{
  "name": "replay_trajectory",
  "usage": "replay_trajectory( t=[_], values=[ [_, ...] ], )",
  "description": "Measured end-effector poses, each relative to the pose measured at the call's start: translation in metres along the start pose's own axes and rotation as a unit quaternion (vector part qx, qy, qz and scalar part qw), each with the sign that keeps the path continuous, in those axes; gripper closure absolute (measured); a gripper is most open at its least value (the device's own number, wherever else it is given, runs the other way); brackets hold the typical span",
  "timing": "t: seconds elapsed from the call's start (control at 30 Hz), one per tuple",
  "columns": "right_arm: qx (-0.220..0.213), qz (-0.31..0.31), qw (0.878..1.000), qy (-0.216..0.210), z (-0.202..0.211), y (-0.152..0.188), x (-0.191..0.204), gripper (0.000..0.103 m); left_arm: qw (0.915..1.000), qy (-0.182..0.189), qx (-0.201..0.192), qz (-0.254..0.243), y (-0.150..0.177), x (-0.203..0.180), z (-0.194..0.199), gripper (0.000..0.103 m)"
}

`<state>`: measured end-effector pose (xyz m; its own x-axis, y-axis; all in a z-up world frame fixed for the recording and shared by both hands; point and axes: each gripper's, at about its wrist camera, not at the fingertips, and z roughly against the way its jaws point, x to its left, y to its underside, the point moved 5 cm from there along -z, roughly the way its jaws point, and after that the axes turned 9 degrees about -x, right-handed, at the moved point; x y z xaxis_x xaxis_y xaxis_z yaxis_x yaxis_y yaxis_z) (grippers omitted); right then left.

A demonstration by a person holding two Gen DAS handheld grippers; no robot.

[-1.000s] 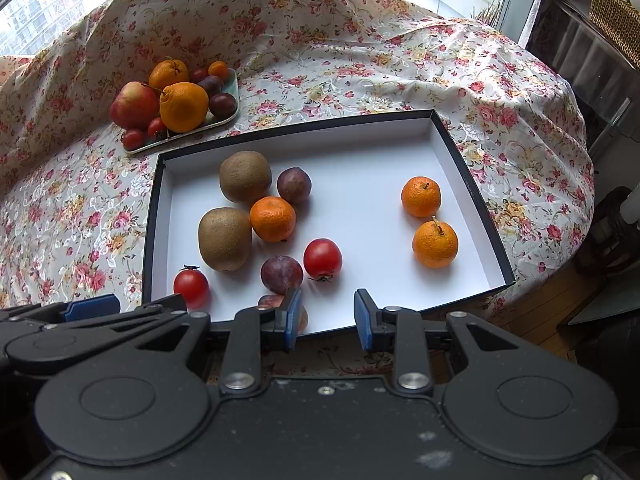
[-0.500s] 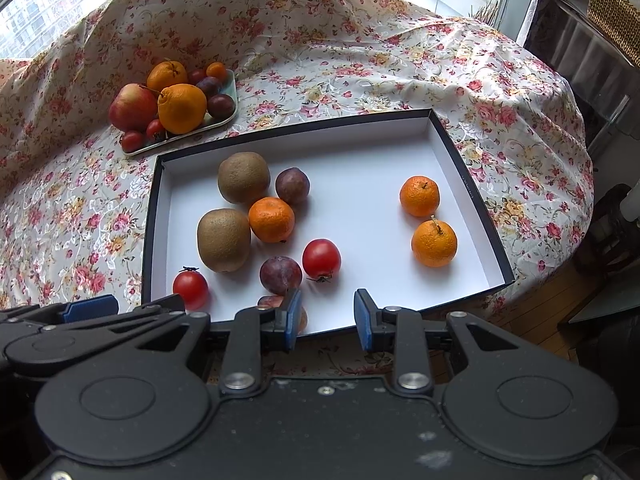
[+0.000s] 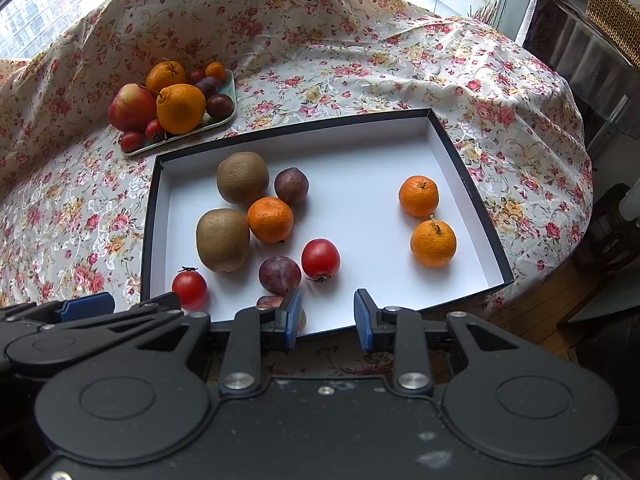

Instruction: Organize fruits

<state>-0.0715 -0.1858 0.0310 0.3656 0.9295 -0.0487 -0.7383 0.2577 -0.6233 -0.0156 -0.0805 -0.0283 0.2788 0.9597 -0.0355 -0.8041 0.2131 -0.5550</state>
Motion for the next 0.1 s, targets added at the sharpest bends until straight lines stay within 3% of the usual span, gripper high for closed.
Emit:
replay_trajectory(
  t=[0.1],
  values=[
    [0.0, 0.0, 1.0, 0.0, 0.0001, 0.0001, -0.0001, 0.071, 1.0, 0.001, 0.0, 0.0, -0.0003, -0.0002, -0.0001, 0.042]
  ],
)
